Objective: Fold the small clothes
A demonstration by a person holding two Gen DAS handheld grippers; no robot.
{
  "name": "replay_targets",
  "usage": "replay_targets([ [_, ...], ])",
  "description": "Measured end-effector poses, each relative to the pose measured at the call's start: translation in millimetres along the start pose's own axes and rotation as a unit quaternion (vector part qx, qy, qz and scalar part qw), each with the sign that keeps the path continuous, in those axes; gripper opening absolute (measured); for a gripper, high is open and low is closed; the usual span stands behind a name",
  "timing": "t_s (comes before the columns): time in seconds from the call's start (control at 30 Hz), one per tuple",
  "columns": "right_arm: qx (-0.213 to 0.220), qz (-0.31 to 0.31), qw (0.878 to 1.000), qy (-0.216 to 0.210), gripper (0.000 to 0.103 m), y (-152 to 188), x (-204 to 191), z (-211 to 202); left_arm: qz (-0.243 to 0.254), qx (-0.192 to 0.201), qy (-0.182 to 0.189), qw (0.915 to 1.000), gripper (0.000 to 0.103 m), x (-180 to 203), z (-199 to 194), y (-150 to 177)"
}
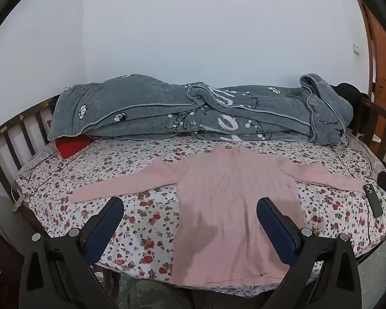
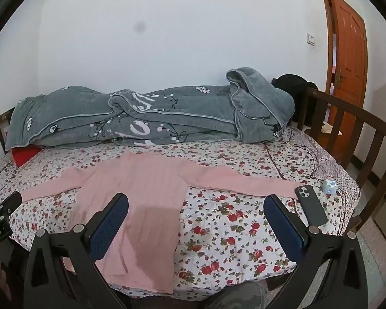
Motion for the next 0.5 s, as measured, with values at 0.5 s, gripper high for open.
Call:
replay_targets([
  [0.5,-0.004,-0.014,1.0,-0.007,0.103,4,-13,-9,-0.023,-0.006,0.002,0.9997,0.103,-17,2,2],
])
Point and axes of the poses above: each gripper's, at about its wrist camera, not at the fingertips, and z roughly the way its jaws point, x to its right, y to its underside, the point moved 2 cm from there along z, roughly the way its jaws point, and after that the axes turned 8 degrees about y, right-handed, at the moved point
